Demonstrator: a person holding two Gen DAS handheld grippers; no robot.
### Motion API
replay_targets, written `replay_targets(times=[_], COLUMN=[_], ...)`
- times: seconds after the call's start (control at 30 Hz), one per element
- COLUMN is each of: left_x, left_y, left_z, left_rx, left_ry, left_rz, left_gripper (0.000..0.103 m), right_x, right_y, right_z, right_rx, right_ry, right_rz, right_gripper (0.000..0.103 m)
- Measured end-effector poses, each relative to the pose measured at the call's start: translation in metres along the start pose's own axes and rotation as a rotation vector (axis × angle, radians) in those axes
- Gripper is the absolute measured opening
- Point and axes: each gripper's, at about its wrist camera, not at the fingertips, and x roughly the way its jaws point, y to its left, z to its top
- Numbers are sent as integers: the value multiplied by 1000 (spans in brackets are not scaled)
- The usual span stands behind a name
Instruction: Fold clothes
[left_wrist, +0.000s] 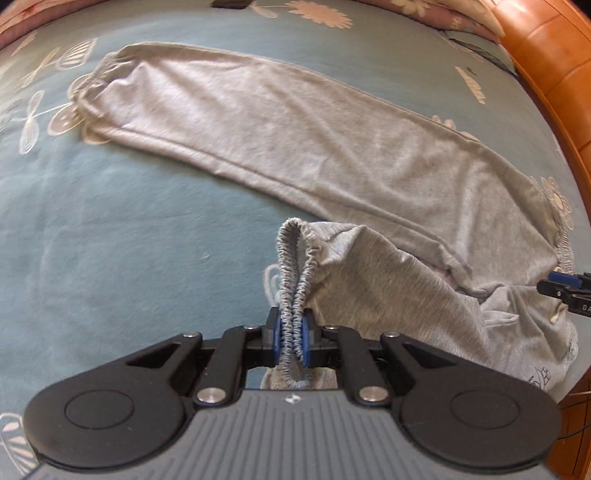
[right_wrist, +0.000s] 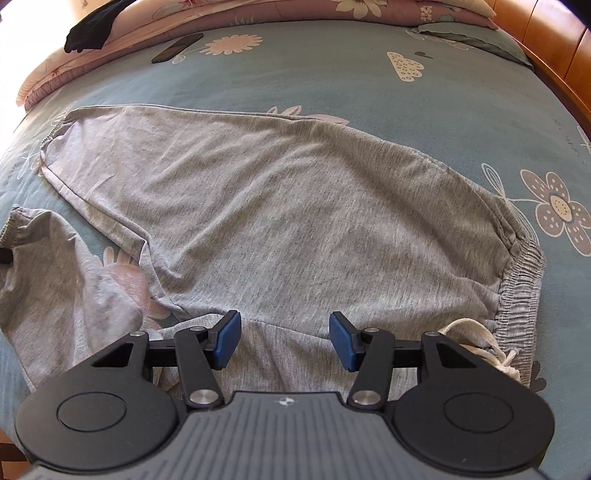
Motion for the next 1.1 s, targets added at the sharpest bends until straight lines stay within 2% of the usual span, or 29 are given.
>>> replay_targets(times=[0.13, 0.37, 0.57, 0.77, 1.1], left_x=[-9, -12, -11, -17, -30], left_y=[48, 111, 134, 154, 170], left_z=[-20, -41, -47, -53, -74], left_rx=[-113, -229, -252, -280, -325], left_ry=[19, 41, 63, 94, 163], left_rz=[123, 370, 542, 640, 680], left_gripper=[9, 9, 9, 11, 14], right_x=[4, 7, 7, 8, 7], right_y=[6, 20, 31, 33, 33], right_z=[3, 10, 14, 17, 15], right_rx=[-3, -29, -60, -66, -40], right_ry=[7, 10, 9, 10, 14], right_rz=[-20, -35, -39, -42, -65], right_gripper=[58, 58, 58, 58, 58])
